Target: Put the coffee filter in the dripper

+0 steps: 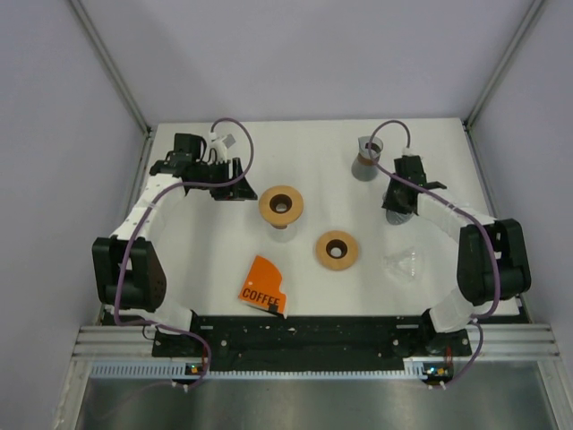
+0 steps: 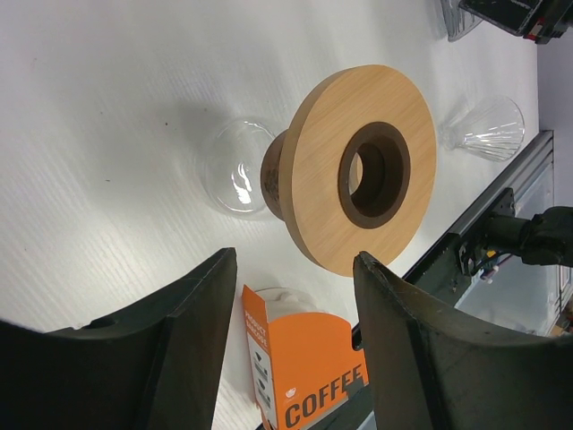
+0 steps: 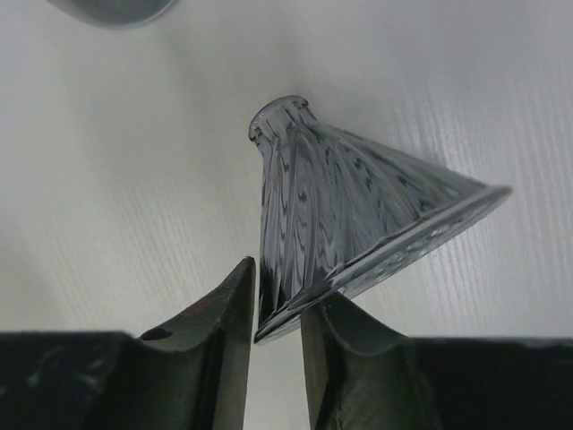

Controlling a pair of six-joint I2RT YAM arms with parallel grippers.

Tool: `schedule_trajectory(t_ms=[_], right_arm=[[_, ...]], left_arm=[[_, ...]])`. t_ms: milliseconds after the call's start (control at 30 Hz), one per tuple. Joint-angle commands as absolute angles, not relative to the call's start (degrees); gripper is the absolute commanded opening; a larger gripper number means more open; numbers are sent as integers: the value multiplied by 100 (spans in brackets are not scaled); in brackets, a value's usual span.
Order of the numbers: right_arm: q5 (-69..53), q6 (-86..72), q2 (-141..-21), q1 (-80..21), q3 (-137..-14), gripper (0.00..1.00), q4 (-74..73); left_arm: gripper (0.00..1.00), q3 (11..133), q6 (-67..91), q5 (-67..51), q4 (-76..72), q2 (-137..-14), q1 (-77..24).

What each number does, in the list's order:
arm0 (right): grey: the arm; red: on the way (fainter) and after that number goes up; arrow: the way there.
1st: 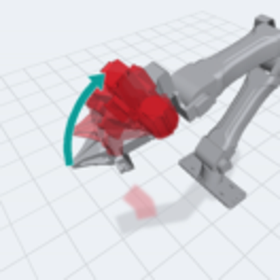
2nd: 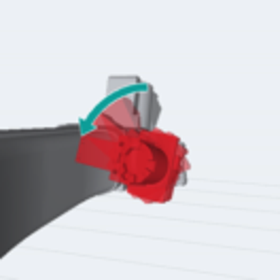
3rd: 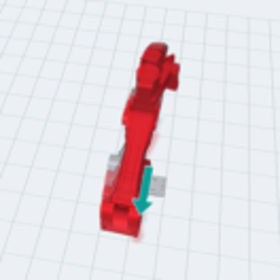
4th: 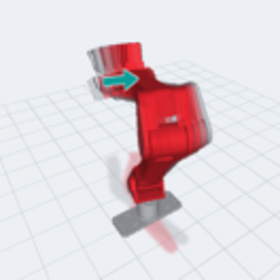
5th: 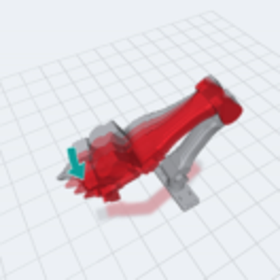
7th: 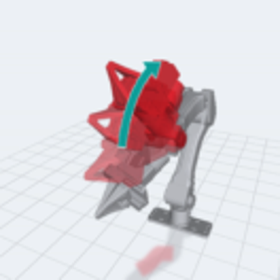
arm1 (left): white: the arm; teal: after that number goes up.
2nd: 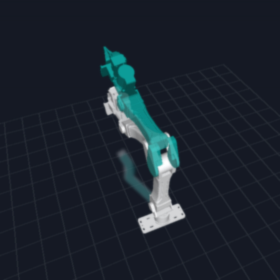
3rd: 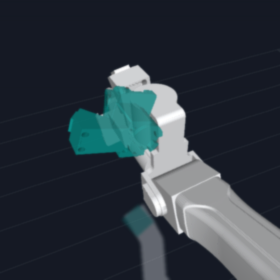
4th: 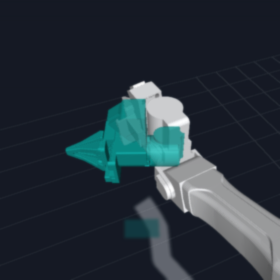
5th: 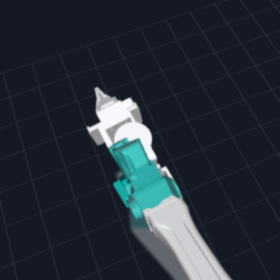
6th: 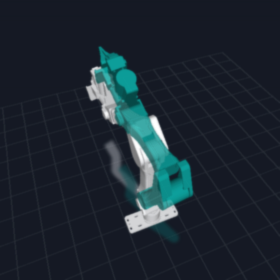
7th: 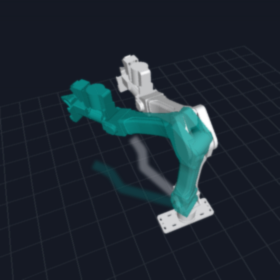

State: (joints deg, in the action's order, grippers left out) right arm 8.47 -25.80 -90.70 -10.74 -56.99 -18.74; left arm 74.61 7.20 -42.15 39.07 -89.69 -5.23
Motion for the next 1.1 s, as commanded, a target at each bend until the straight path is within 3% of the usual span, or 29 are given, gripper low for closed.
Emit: schedule_trajectory(t_ms=[0,67,367,767,933,1067], right_arm=[[642,-2391,-9141,-1107,-5801,17,-1565],[598,-2303,-9141,-1099,-5792,0,-1565],[113,-1592,-8877,-1274,-6020,0,-1889],[2503,464,-8377,-2838,-7329,0,-2918],[3032,1623,-8043,-3374,-7839,0,-2743],[3243,3519,-7770,-4260,-7709,0,-1988]], left_arm=[[61,7444,598,-4315,3788,-8666,-527],[60,7444,598,-4333,3779,-8666,-527],[60,7497,589,-4316,3779,-8666,-527],[60,7646,457,-4096,3902,-8570,-527],[61,7857,299,-3946,4060,-8499,-527],[66,8208,228,-4227,4183,-8411,-527]])
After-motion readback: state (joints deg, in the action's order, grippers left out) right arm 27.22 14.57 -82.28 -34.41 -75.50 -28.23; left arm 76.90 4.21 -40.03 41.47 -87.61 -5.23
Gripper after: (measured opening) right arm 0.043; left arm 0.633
